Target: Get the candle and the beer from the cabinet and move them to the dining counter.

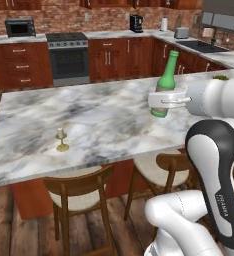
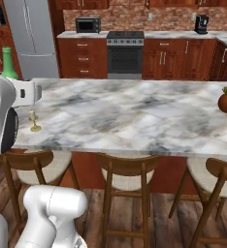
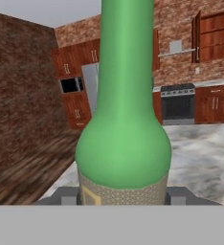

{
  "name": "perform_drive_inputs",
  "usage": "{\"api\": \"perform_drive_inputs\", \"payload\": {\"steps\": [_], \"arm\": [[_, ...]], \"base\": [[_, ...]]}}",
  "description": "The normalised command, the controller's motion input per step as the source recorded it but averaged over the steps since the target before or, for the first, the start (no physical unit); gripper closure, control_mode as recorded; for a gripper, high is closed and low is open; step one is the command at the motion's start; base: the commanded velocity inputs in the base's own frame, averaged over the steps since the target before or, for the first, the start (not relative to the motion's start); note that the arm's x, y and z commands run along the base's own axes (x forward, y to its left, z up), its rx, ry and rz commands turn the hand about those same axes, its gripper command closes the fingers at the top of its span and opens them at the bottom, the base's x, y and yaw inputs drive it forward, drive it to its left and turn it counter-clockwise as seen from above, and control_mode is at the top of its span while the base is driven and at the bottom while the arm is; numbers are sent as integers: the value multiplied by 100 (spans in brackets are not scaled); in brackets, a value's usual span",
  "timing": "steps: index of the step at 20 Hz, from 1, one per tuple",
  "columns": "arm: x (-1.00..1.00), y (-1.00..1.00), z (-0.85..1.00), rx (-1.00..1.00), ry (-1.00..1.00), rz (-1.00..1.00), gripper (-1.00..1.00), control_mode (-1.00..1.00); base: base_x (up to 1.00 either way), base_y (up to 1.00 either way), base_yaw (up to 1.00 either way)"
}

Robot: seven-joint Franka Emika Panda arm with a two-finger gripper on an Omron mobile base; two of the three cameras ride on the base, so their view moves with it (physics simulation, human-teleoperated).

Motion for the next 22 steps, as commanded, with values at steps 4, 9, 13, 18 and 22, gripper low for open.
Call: {"api": "perform_drive_inputs", "payload": {"steps": [4, 9, 13, 18, 22], "arm": [[0, 0, 0, 0, 0, 0, 100, 100], [0, 0, 0, 0, 0, 0, 100, 100], [0, 0, 0, 0, 0, 0, 100, 100], [0, 0, 0, 0, 0, 0, 100, 100], [0, 0, 0, 0, 0, 0, 100, 100]], "base": [[58, -34, 10], [73, -17, 3], [74, -14, 8], [67, -9, 10], [66, -1, 2]]}}
